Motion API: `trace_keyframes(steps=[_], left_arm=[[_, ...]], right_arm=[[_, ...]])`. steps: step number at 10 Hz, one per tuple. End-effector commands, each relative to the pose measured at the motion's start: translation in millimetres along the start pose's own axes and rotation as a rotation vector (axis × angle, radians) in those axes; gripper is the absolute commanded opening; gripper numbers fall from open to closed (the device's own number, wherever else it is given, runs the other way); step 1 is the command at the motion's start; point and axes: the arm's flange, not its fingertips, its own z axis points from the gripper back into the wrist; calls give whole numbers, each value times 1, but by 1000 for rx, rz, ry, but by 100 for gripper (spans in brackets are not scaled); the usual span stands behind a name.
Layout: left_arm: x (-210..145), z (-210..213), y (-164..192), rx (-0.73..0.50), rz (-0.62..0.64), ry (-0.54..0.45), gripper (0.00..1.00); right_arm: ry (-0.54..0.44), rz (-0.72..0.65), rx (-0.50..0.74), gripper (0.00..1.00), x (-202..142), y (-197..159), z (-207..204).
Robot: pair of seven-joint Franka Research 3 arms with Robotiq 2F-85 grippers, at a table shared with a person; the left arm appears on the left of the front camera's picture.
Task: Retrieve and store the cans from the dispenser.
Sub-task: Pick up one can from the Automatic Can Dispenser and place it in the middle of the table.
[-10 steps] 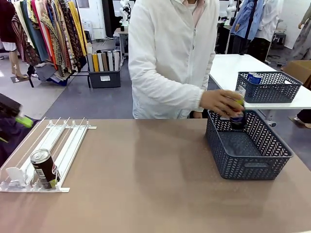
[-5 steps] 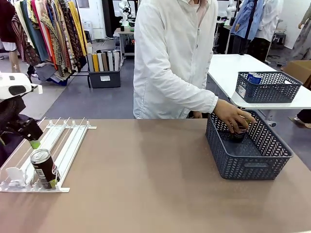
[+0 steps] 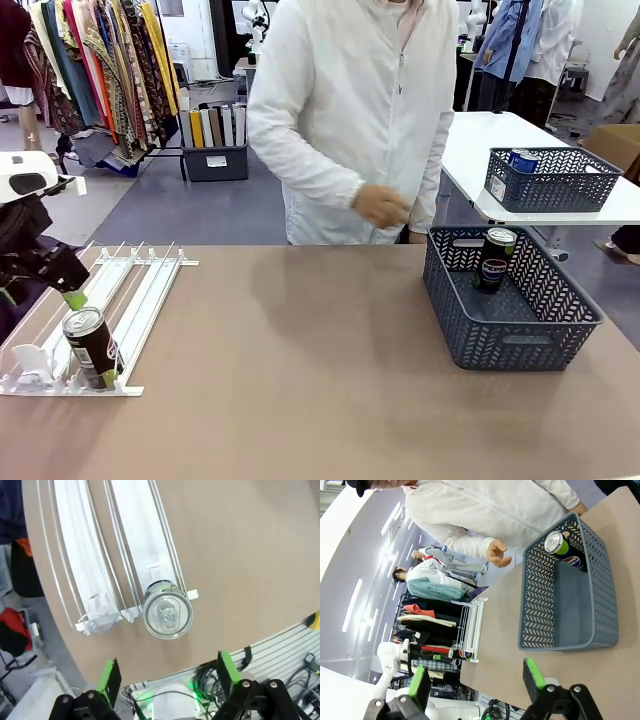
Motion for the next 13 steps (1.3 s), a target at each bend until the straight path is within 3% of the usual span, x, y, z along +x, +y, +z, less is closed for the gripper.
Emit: trace_keyframes(steps=[1,6,12,13], left_arm=[[9,-28,-9,67,53,16,100],[27,-83,-8,57,107,57,100],[27,-92,-6,40,113,103,100],[28,-92,-6,38,106,93,76]], right_arm=[[-24,24,26,100,2,1,-2],[-24,24,26,100,2,1,-2],[-24,24,26,100,2,1,-2],[-24,24,26,100,2,1,-2]])
